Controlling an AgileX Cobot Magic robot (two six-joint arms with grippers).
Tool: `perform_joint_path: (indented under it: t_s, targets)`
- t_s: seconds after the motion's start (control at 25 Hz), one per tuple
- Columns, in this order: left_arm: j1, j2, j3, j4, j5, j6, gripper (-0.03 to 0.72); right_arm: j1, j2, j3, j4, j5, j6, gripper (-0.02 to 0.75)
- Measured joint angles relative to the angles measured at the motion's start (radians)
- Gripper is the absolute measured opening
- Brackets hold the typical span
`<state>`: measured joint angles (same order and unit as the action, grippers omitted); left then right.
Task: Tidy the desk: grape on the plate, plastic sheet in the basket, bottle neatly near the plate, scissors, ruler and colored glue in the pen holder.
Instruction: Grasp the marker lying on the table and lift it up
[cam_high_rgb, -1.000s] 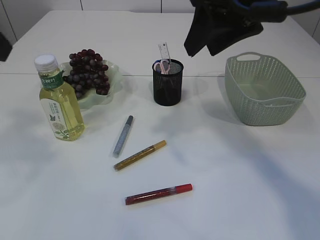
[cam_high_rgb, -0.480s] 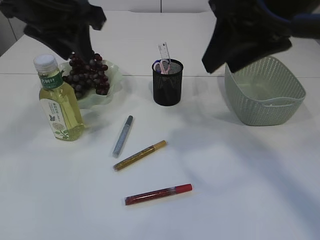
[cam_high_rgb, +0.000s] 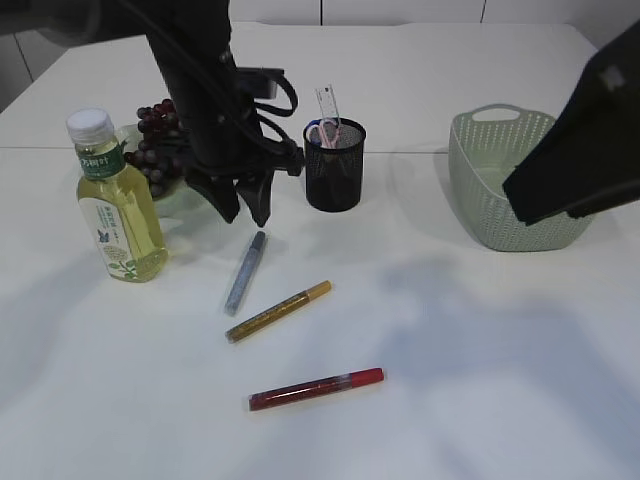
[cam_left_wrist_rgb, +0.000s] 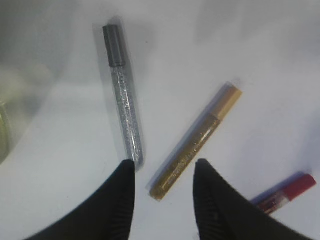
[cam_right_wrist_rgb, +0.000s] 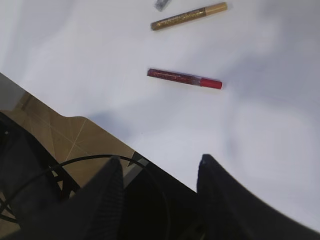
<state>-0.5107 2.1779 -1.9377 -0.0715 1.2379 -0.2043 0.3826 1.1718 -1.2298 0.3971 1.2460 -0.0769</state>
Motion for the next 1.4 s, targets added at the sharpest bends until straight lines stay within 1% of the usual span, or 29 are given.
perform_joint_path:
  t_s: [0.08,0.24,0.72,1.4]
  targets:
    - [0.019,0.057,-0.022,-0.020,0.000,0.000,0.289,0.000,-0.027,0.000,0.002,0.000,0.000,0.386]
    - [0.043,0.121,-0.049,-0.022,-0.006,0.002,0.289,0.000,-0.044,0.002,0.002,0.000,0.002,0.386]
    - [0.045,0.224,-0.057,-0.016,-0.016,0.010,0.289,0.000,-0.044,0.002,0.002,0.000,0.002,0.386]
    - [0.045,0.261,-0.057,-0.026,-0.018,0.013,0.289,0.000,-0.044,0.002,0.002,0.000,0.002,0.386]
